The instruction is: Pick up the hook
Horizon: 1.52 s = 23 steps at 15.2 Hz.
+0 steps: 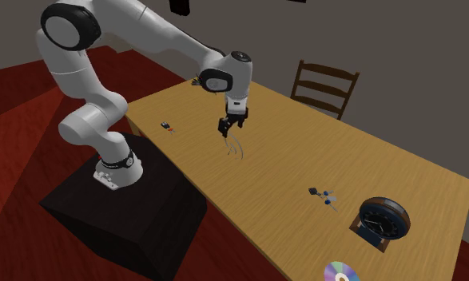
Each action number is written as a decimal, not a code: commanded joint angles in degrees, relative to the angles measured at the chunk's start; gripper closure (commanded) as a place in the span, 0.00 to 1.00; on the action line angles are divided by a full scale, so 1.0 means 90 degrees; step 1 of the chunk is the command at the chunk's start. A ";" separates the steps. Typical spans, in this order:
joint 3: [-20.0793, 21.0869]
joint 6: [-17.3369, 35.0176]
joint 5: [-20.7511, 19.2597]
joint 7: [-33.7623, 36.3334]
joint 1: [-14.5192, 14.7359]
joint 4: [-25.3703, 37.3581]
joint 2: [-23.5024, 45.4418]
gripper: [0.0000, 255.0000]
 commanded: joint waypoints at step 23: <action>0.0005 0.0426 -0.0235 0.0284 0.0039 0.0016 0.0448 1.00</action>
